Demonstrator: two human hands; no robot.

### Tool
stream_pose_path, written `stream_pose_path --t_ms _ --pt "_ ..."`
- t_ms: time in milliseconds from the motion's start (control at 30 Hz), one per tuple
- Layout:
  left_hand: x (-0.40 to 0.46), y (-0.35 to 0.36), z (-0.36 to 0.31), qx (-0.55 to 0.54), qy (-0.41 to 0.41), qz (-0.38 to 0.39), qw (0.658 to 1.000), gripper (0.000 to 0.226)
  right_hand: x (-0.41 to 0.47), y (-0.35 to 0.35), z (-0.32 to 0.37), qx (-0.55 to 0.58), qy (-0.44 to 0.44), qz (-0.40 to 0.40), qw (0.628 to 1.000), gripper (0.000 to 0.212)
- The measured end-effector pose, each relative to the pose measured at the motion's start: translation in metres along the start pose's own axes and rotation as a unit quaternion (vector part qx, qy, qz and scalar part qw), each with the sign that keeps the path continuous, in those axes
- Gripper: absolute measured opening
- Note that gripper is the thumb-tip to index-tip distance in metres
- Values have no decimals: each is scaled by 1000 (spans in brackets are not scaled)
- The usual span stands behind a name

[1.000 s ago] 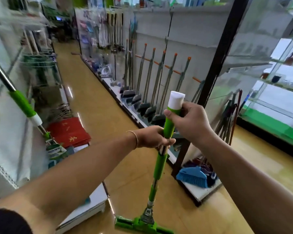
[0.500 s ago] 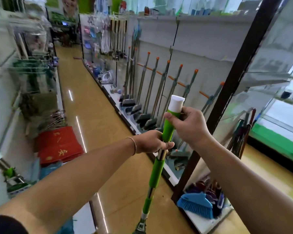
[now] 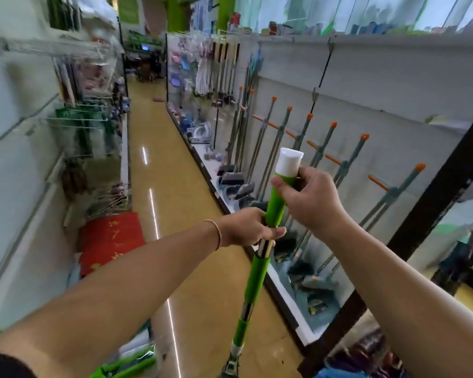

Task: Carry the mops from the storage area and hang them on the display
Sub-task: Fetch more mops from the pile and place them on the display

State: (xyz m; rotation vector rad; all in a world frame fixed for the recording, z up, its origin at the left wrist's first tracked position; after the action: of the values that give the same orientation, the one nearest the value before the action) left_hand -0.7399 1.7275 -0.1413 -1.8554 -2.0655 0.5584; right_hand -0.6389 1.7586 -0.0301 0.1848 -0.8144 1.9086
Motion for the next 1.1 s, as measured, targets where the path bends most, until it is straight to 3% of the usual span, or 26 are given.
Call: stream_pose_path --t_ms 67,200,400,533,833,967,1100 --pt "7 -17 7 8 -9 -18 1000 37 17 15 2 8 -16 21 1000 11" --pt "16 -48 23 25 -46 -71 996 58 51 46 1 21 -48 63 997 10" --pt "31 -88 46 17 -119 -146 982 50 104 95 -6 53 -90 156 982 22" --pt "36 -99 55 -14 -170 -197 965 41 126 114 -12 80 -110 205 969 19" --pt "-17 -98 73 -6 -308 -323 895 33 109 157 5 180 -160 355 903 13" --pt "-49 -89 66 -44 -325 -373 868 47 91 169 19 211 -179 406 871 25" --pt "-85 -83 49 -50 -328 -415 847 31 65 174 46 235 -201 442 842 25"
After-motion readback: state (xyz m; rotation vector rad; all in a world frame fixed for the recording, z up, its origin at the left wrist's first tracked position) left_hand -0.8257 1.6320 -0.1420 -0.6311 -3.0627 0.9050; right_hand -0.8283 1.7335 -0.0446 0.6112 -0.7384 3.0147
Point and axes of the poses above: each hand's wrist, its own x-axis towards the middle knuckle, its own y-axis out of the palm, z = x × y, the point moved 7 cm from there along x, towards the middle knuckle, and after that the axes turned 5 degrees about -z, right-handed, at the moved point
